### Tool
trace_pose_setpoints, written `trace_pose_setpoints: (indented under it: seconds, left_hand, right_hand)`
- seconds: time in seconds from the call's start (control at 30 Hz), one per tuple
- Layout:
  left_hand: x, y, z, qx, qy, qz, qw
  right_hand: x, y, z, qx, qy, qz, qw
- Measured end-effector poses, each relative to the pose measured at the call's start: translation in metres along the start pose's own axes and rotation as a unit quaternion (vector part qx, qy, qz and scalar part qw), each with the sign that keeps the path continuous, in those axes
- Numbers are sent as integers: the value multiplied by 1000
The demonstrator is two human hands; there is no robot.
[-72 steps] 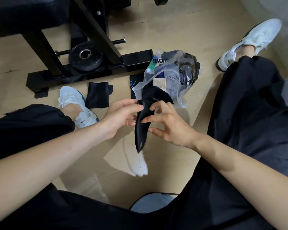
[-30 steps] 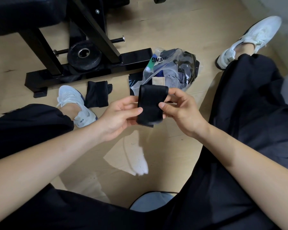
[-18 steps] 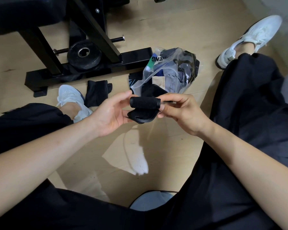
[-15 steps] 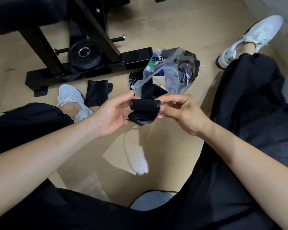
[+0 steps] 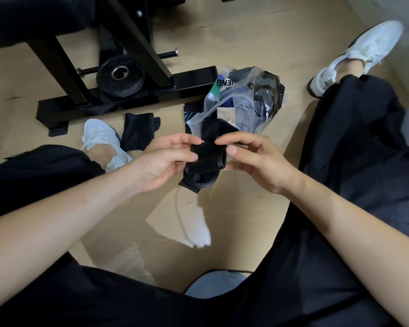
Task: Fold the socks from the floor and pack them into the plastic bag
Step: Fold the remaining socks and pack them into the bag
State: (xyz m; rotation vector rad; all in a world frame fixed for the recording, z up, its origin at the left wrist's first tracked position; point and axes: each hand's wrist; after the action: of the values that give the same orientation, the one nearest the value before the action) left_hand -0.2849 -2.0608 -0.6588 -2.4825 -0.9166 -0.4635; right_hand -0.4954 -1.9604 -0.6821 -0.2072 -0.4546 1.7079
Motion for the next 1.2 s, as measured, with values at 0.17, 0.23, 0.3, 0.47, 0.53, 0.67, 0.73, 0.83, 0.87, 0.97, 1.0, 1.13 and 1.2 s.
trace_pose_setpoints:
  seconds: [0.17, 0.23, 0.3, 0.47, 0.53, 0.67, 0.73, 0.83, 0.87, 0.97, 1.0, 1.13, 1.2]
  left_hand:
    - [1, -5, 1, -44, -39, -52, 997]
    - [0, -5, 1, -38, -43, -64, 996]
    - [0, -4, 0, -7, -25, -55, 998]
    - [3, -11, 0, -85, 49, -15, 995]
    - [4, -13, 2, -91, 38, -25, 995]
    - [3, -13, 7, -141, 5, -63, 988]
    - [1, -11, 13, -179, -29, -82, 980]
    - [-5, -10, 19, -264, -75, -111, 955]
    - [-8, -10, 21, -285, -80, -119, 948]
    - [-15, -10, 24, -383, -93, -150, 907]
    - [-17, -10, 24, -416, -95, -160, 890]
    - [-40, -15, 28, -438, -103, -181, 874]
    - [-61, -21, 32, -433, -114, -213, 868]
  right_hand:
    - [-1, -4, -4, 41, -5, 14, 999]
    - [-2, -3, -3, 44, 3, 16, 999]
    - [-2, -2, -4, 58, 10, 12, 998]
    - [-3, 1, -7, 158, 29, -5, 987]
    - [-3, 2, -7, 218, 37, -4, 975]
    - [-4, 4, -8, 300, 39, 15, 953]
    - [-4, 10, -11, 365, 37, 31, 930]
    - [-6, 27, -12, 493, 82, -30, 866]
    - [-8, 34, -10, 542, 104, -71, 831]
    - [-17, 51, -3, 664, 115, -145, 725]
    - [-21, 54, -1, 697, 92, -148, 696]
    - [-34, 61, 1, 731, 2, -131, 670]
    - [-38, 63, 5, 710, 31, -127, 692]
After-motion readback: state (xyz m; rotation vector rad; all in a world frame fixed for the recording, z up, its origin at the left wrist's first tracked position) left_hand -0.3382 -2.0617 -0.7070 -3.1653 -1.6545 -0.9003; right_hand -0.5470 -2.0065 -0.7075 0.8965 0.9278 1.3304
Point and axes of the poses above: each hand's wrist, its own x-axis away from the middle knuckle, its own y-axis out of the back of the hand, z = x × y, and after that the axes turned 8 degrees about z, right-handed
